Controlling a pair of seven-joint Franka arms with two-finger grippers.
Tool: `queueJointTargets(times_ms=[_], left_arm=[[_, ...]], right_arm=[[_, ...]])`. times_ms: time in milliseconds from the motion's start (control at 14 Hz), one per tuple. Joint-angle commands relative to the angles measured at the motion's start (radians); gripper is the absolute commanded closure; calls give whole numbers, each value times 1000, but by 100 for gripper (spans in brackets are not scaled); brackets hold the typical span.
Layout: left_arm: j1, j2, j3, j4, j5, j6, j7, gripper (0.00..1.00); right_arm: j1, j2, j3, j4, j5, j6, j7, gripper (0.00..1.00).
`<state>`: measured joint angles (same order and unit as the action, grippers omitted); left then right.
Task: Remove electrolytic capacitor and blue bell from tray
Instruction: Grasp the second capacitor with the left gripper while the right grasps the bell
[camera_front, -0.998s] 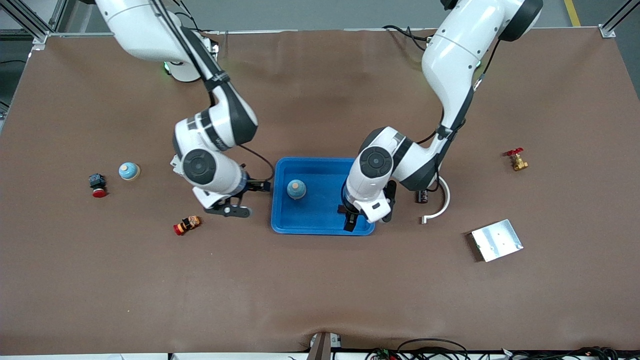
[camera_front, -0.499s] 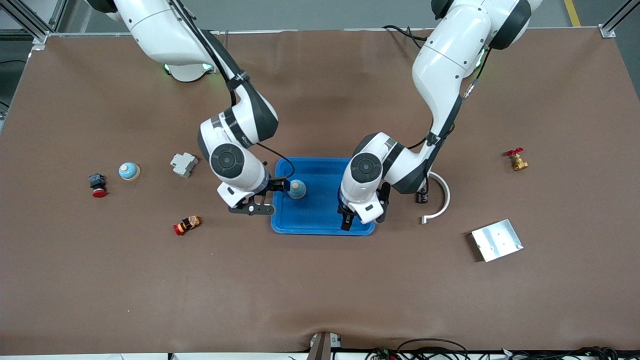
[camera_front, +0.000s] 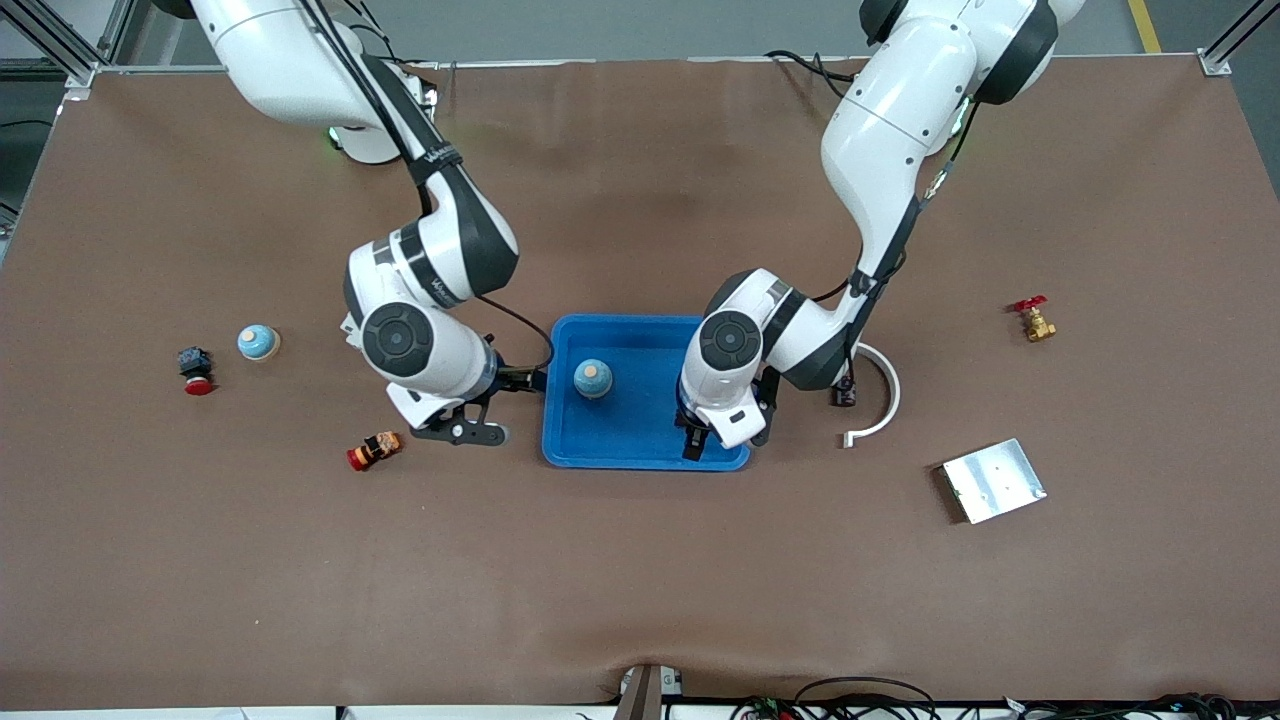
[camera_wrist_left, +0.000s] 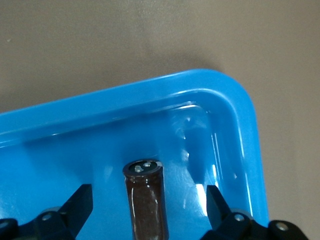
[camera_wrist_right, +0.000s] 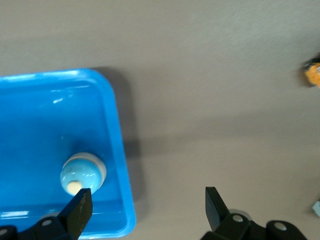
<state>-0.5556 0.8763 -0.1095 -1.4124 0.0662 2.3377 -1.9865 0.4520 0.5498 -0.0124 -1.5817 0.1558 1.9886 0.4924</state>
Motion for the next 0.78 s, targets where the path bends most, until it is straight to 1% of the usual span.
queueJointTargets(times_ms=[0,214,285,428,499,570,641,713], left_arm=[[-17,16,16,32,18,-9,-12,0],[-23,16,16,32,18,-9,-11,0],[-26,16,16,32,18,-9,-11,0],[-29,16,16,32,18,-9,-11,0],[-29,16,16,32,18,-9,-11,3],[-29,16,16,32,20,-9,-11,17],[-29,16,16,32,20,-9,-11,35],[-29,16,16,32,20,-9,-9,62]], right_arm=[[-21,-8,14,20,14,-2,-11,0],[11,-2,17,32,18,38,-5,0],[42,2,19,31,24,61,-3,0],[115,38,16,31,27,120,-3,0],[120,62,16,31,28,152,-3,0],[125,74,16,31,28,169,8,0],[132,90,17,32,30,192,18,0],[152,94,17,32,30,220,46,0]])
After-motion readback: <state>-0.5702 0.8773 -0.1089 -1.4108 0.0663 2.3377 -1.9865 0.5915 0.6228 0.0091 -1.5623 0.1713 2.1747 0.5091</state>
